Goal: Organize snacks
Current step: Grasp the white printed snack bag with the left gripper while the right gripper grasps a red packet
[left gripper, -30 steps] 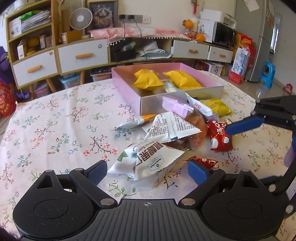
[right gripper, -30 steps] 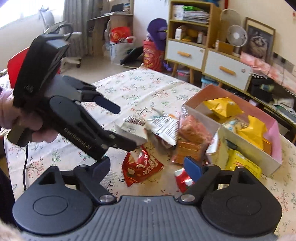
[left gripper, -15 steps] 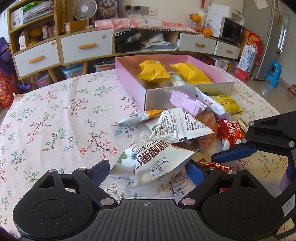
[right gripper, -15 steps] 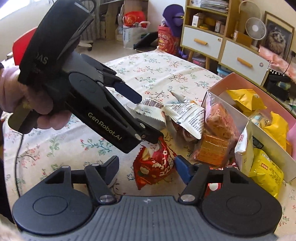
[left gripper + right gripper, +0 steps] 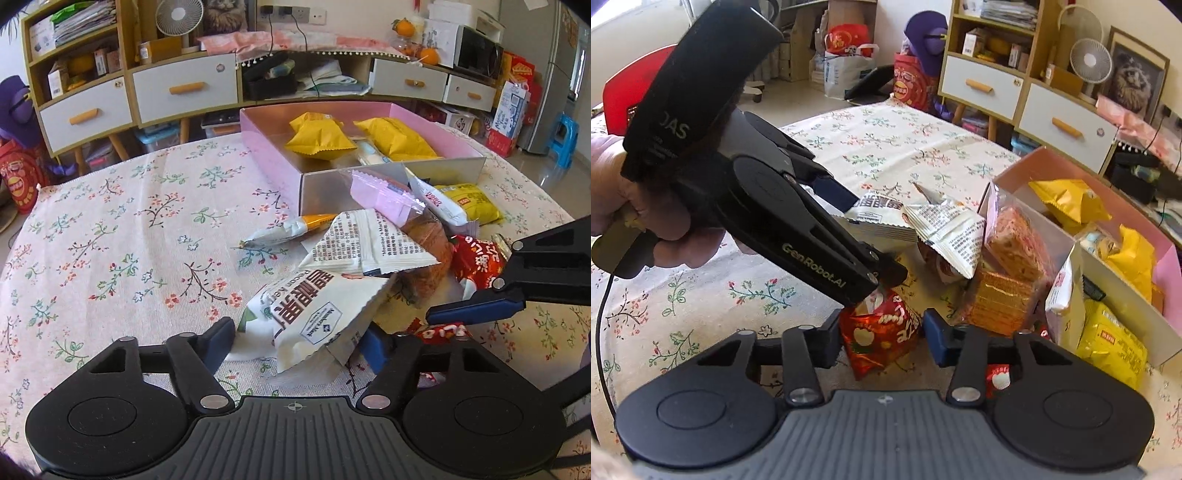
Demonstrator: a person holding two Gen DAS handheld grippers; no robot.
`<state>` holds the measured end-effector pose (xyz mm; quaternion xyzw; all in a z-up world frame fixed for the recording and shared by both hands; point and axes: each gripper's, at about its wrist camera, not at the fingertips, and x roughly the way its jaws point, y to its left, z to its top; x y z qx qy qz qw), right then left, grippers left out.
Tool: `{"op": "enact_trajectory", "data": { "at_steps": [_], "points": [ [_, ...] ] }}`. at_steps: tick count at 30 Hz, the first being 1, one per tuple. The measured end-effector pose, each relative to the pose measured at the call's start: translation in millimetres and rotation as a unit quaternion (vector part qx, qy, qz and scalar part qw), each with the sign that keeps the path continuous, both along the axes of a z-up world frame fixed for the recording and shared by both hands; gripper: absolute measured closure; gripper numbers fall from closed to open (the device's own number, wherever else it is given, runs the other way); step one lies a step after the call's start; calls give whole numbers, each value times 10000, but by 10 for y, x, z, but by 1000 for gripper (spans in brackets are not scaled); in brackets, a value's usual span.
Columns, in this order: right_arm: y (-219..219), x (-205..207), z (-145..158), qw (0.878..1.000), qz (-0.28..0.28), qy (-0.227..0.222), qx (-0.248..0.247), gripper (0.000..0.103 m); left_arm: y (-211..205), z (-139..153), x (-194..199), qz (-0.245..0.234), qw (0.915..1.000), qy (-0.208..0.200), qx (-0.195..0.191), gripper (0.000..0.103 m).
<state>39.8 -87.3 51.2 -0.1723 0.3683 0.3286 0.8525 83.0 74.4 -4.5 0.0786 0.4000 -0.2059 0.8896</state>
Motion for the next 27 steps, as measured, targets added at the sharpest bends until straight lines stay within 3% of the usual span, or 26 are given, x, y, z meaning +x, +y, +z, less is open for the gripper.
{"op": "enact_trajectory", "data": {
  "at_steps": [7, 27],
  "points": [
    [-48, 73, 51, 9999, -104, -39, 43, 75, 18, 48, -20, -29, 10000, 28, 1, 42],
    [-136, 166, 188, 9990, -237, 35, 370, 76, 234, 283, -85, 235, 9996, -82, -124, 44]
  ]
}}
